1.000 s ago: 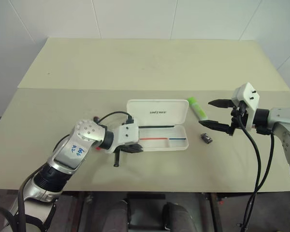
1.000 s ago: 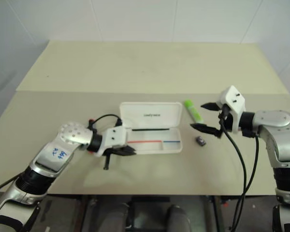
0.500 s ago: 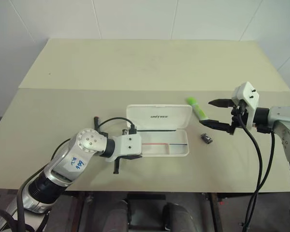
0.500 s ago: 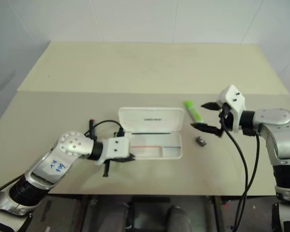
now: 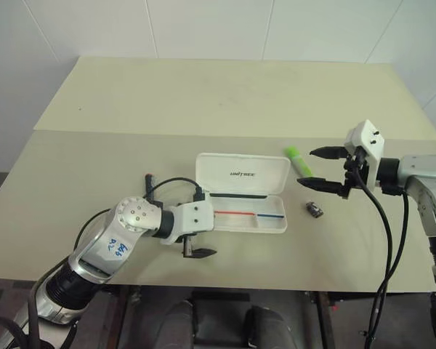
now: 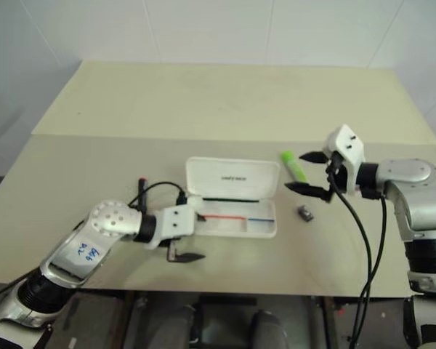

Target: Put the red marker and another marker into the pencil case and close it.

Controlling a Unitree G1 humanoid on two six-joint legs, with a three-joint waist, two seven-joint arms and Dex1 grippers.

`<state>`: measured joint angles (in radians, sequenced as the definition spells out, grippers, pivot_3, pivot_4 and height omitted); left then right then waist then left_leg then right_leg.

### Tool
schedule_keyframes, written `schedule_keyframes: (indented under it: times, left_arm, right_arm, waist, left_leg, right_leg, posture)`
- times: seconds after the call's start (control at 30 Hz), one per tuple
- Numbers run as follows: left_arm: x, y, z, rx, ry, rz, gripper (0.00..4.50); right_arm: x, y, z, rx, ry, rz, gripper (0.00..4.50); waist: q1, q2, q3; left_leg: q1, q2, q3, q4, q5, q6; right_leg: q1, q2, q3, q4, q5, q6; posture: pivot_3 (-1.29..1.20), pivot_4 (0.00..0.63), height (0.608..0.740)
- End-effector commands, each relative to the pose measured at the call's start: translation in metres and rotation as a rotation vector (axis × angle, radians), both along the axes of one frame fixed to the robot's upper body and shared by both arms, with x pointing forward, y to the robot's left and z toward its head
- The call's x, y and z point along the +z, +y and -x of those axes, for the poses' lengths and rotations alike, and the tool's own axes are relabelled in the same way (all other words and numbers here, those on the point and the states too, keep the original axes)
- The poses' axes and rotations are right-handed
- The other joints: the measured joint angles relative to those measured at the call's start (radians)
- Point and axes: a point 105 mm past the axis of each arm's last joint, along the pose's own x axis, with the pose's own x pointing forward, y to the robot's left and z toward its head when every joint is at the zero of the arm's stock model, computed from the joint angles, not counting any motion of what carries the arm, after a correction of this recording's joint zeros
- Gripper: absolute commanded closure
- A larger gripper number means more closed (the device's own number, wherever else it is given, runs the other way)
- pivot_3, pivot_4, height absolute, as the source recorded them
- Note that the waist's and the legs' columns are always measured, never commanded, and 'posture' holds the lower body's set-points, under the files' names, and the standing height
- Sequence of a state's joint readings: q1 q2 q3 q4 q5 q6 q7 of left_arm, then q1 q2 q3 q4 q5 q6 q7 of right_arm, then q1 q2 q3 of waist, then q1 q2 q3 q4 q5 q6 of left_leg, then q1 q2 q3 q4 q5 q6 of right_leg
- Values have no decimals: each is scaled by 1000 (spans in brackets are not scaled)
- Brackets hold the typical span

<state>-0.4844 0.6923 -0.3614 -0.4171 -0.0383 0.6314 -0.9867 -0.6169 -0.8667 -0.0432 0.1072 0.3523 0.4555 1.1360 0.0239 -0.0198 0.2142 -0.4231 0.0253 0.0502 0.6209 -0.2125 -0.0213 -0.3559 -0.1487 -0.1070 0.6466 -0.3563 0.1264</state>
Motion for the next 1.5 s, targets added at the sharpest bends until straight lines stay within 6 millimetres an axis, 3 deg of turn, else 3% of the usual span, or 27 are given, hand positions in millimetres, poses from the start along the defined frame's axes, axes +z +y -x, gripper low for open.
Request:
schedule_keyframes:
  times: [0.03, 0.3, 0.5, 0.7, 0.87, 0.97, 1.17, 1.5]
  left_arm:
    - [26, 6, 3, -22, -55, 36, 35]
    - [46, 10, 39, -114, 48, 138, 35]
    - [68, 34, 31, 26, -34, 165, 35]
    - [116, 108, 11, 410, -193, 234, 35]
    - [134, 168, 5, 721, -285, 276, 35]
    - [129, 175, 4, 751, -279, 276, 35]
    - [100, 186, -1, 859, -170, 248, 35]
    - [53, 167, -25, 1069, 3, 358, 35]
  right_arm:
    - [11, 1, -1, 20, -40, 14, 0]
    - [16, 1, -14, 35, -44, 37, 0]
    - [17, 7, -22, 58, -48, 43, 0]
    - [22, -1, -26, 48, -58, 50, 0]
    - [26, -11, -28, 30, -68, 57, 0]
    - [26, -12, -29, 31, -68, 60, 0]
    - [29, -10, -30, 40, -80, 59, 0]
    - [55, 14, 0, 219, -119, -42, 0]
  waist:
    - [0, 0, 0]
    - [-5, 0, 0]
    - [-5, 0, 0]
    - [-13, 0, 0]
    - [-24, 0, 0]
    - [-27, 0, 0]
    - [-27, 0, 0]
    - [-25, -1, 0]
  left_leg:
    - [0, 0, 0, 0, 0, 0]
    - [0, 2, 1, 0, -2, -1]
    - [0, 2, 1, 2, -2, -1]
    - [0, 2, 2, 1, -3, -1]
    - [0, 2, 2, 1, -3, -1]
    - [0, 3, 2, 1, -3, -1]
    - [0, 3, 4, 0, -4, -2]
    - [0, 4, 4, 1, -4, -2]
  right_leg:
    - [0, 0, 0, 0, 0, 0]
    - [0, 1, 1, 0, 0, 0]
    - [0, 2, 1, -1, 0, 0]
    - [-1, 2, 1, 0, 0, 0]
    - [-1, 2, 1, 0, 0, 0]
    - [-2, 2, 2, 0, 0, 0]
    - [-3, 2, 3, 0, 0, 0]
    - [-3, 3, 5, 1, 0, 0]
  posture:
    - [0, 150, 740]
    - [0, 150, 740]
    - [0, 150, 740]
    - [0, 150, 740]
    - [0, 150, 740]
    - [0, 150, 740]
    - [0, 150, 740]
    - [0, 150, 740]
